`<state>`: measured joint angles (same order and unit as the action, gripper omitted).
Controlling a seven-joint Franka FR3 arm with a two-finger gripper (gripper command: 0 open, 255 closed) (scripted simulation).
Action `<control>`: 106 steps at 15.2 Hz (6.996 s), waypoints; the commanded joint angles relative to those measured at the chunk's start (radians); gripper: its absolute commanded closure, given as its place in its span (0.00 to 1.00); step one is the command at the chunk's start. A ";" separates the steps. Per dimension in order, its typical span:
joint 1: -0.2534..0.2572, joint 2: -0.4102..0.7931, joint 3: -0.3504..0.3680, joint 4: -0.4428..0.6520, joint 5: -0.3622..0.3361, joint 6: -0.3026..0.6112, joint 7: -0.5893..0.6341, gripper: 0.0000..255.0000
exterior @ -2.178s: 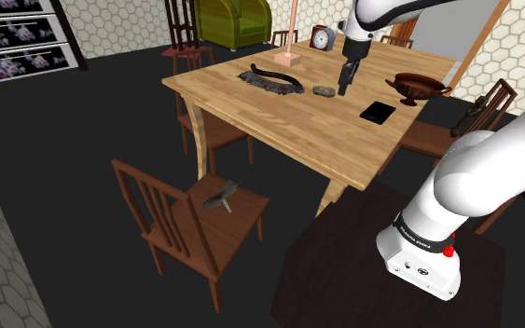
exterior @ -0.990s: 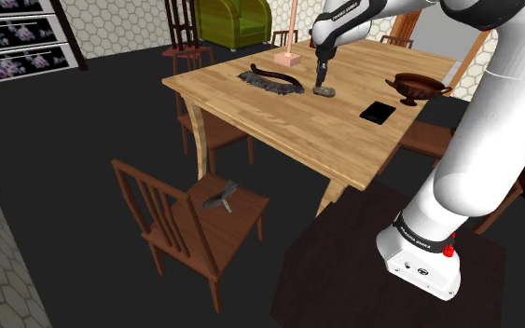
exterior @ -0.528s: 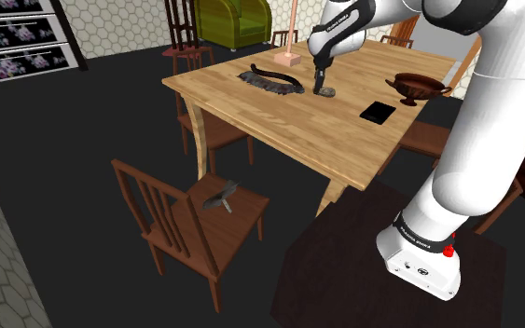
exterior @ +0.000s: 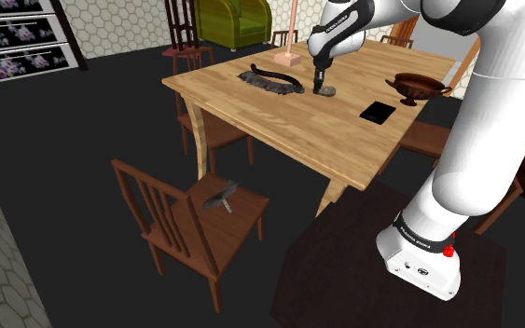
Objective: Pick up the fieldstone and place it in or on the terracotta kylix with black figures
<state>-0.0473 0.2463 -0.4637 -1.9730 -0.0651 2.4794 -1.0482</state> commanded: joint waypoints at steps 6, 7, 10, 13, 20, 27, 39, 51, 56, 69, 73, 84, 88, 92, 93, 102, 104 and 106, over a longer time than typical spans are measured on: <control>0.000 0.000 0.000 0.000 0.000 0.000 0.000 1.00; 0.000 0.000 0.000 0.000 0.000 0.000 0.000 1.00; 0.000 0.000 0.000 0.000 0.000 0.000 0.000 0.00; 0.088 -0.125 -0.087 -0.171 -0.334 0.090 0.124 0.00; 0.099 -0.294 -0.142 -0.364 -0.965 0.133 0.396 0.00; 0.078 -0.200 -0.165 -0.335 -0.965 0.218 0.407 0.00; 0.078 -0.200 -0.164 -0.335 -0.965 0.217 0.407 1.00; 0.091 -0.288 -0.152 -0.315 -0.898 0.124 0.307 1.00; 0.100 -0.335 -0.143 -0.295 -0.862 0.064 0.252 1.00; 0.151 -0.151 -0.226 -0.019 -0.395 -0.134 -0.046 0.00; 0.047 0.129 -0.170 0.307 0.036 -0.413 -0.097 0.00; -0.096 0.356 -0.090 0.531 0.272 -0.573 -0.050 0.00; -0.096 0.356 -0.090 0.531 0.272 -0.573 -0.050 0.00; -0.096 0.356 -0.090 0.531 0.272 -0.573 -0.050 0.00; -0.096 0.356 -0.090 0.531 0.272 -0.573 -0.050 1.00; -0.096 0.356 -0.090 0.531 0.272 -0.573 -0.050 1.00; -0.096 0.348 -0.093 0.546 0.268 -0.595 -0.049 1.00; -0.096 0.341 -0.096 0.564 0.264 -0.618 -0.048 1.00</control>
<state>-0.1417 0.5907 -0.5579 -1.4168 0.2002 1.8716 -1.0944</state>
